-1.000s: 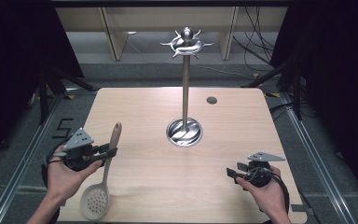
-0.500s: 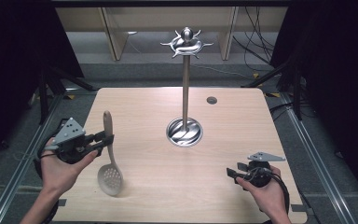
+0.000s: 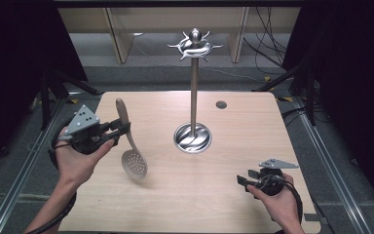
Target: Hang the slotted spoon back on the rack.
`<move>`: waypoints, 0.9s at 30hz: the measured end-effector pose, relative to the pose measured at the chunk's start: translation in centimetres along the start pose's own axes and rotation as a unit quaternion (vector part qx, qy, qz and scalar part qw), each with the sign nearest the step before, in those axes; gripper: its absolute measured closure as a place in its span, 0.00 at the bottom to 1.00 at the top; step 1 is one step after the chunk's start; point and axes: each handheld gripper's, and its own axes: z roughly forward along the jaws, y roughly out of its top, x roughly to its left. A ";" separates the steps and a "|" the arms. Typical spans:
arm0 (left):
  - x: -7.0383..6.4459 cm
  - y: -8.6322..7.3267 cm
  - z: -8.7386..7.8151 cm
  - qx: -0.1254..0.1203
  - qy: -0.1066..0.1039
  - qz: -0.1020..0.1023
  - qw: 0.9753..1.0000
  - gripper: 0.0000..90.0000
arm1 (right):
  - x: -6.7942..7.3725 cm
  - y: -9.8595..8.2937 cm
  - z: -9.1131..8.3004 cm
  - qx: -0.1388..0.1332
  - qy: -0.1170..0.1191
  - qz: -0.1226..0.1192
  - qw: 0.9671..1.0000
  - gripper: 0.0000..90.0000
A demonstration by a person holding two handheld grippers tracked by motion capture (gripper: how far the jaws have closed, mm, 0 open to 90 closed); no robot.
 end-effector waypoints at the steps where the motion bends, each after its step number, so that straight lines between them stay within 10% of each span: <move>1: -0.1 0.2 0.1 -0.003 -0.002 0.001 1.000 0.79 | 0.0 0.0 0.0 0.000 0.000 0.000 1.000 0.51; 27: -1.5 2.3 2.7 -0.031 -0.025 0.013 0.999 0.79 | 0.0 0.1 -0.1 -0.008 0.002 -0.004 1.000 0.50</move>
